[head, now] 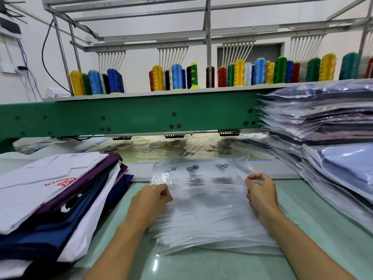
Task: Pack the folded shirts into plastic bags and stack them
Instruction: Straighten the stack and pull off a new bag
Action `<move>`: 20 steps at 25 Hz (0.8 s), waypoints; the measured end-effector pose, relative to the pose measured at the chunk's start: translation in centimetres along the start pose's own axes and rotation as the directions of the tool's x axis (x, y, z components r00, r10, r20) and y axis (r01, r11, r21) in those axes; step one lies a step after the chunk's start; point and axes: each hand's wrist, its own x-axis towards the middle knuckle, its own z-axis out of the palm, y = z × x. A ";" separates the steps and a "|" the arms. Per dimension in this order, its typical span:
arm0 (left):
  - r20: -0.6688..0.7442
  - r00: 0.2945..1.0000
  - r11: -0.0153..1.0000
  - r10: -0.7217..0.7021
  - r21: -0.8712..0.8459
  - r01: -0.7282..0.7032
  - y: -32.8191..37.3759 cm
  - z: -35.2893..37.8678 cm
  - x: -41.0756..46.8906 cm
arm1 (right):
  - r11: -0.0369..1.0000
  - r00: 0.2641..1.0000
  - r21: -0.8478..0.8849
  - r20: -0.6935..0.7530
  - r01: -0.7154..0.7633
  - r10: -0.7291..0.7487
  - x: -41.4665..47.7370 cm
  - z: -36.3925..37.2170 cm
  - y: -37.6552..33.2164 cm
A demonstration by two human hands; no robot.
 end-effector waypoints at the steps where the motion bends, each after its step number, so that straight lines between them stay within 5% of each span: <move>1: -0.008 1.000 1.000 -0.011 0.006 0.011 0.0 0.0 0.0 | 0.999 1.000 -0.034 -0.003 0.031 -0.031 -0.2 0.0 0.0; 6: 0.012 0.999 0.999 0.039 -0.014 -0.038 0.4 0.3 -0.6 | 0.885 0.960 -0.370 0.117 0.282 -0.256 -1.5 0.8 0.0; 12: 0.055 0.998 0.995 0.005 -0.099 0.001 1.1 0.6 -0.5 | 0.671 0.883 -0.574 0.289 0.469 -0.369 -2.7 0.7 -1.0; 20: -0.090 0.996 0.932 0.010 -0.360 -0.042 1.4 0.8 0.0 | 0.632 0.805 -0.504 0.296 0.589 -0.514 -3.3 1.2 -1.7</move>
